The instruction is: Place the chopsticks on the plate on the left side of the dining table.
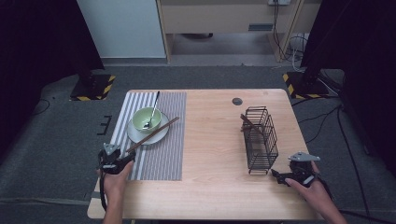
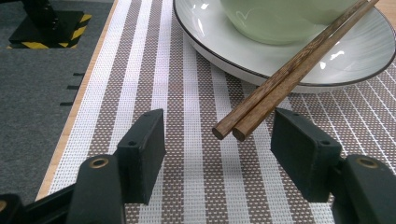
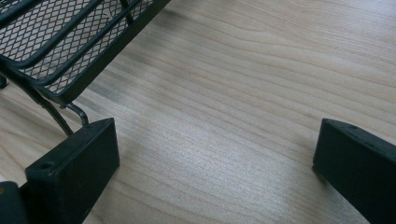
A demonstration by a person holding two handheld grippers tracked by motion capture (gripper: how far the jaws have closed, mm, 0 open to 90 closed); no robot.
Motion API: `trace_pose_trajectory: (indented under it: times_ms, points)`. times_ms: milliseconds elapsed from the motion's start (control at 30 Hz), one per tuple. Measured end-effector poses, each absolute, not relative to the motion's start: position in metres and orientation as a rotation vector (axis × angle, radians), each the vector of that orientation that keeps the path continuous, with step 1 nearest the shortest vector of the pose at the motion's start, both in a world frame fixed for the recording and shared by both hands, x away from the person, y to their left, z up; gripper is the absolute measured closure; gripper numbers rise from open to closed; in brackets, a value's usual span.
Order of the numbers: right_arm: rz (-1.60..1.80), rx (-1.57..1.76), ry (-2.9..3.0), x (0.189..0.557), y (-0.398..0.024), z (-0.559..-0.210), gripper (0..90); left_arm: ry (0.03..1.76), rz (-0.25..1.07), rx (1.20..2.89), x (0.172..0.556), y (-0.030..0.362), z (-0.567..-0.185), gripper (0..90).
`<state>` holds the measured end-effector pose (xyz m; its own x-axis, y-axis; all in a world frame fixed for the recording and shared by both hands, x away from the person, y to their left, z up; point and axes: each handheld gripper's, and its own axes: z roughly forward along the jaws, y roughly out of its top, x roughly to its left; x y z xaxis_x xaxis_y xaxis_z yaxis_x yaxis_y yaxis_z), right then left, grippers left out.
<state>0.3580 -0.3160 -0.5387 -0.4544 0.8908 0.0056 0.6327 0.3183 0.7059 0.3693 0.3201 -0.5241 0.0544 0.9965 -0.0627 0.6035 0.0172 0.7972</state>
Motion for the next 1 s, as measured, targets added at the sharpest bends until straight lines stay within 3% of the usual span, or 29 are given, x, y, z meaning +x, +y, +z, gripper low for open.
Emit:
trace_pose_trajectory:
  times_ms: [1000]
  points:
    - [0.917, 1.347, 2.209, 0.358, -0.317, -0.539, 0.4, 1.596, 0.786, 1.687, 0.393, 0.336, -0.525, 38.8]
